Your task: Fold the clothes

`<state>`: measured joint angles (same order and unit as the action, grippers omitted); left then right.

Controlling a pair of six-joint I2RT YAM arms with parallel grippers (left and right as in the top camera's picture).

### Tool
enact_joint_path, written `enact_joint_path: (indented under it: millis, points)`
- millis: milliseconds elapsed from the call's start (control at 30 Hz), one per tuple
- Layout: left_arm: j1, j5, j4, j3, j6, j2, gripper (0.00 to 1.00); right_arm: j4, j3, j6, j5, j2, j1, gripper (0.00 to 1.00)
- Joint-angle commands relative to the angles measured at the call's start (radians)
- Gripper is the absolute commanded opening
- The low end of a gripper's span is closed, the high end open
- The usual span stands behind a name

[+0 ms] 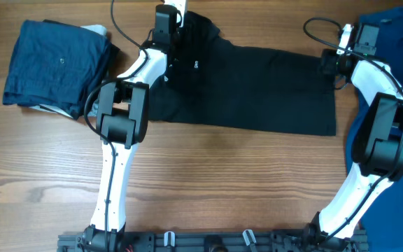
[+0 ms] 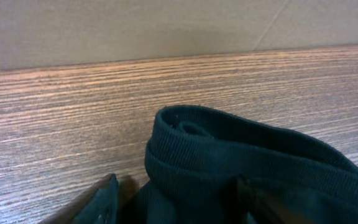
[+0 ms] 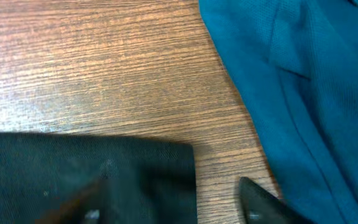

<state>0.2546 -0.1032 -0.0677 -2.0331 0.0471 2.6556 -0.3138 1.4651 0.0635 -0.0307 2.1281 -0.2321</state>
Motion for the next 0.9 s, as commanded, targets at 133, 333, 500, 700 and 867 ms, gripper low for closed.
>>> enact_joint_path:
  millis: [133,333,500,700,867]
  points:
    - [-0.003,-0.001,0.076,-0.140,-0.018,0.039,0.36,0.023,0.014,0.009,-0.015,0.027,0.002,0.76]
    - [-0.003,-0.001,0.095,-0.146,-0.018,0.039,0.40,0.117,0.014,0.024,0.020,0.096,0.002,0.77]
    - [-0.005,-0.001,0.106,-0.146,-0.018,0.039,0.41,0.146,0.014,0.043,0.083,0.139,0.004,0.64]
    - [-0.005,-0.001,0.119,-0.147,-0.018,0.021,0.27,0.148,0.014,0.068,0.084,0.139,0.004,0.04]
    - [-0.010,-0.001,0.193,-0.147,-0.018,-0.072,0.26,0.145,0.014,0.069,0.085,0.090,0.004,0.04]
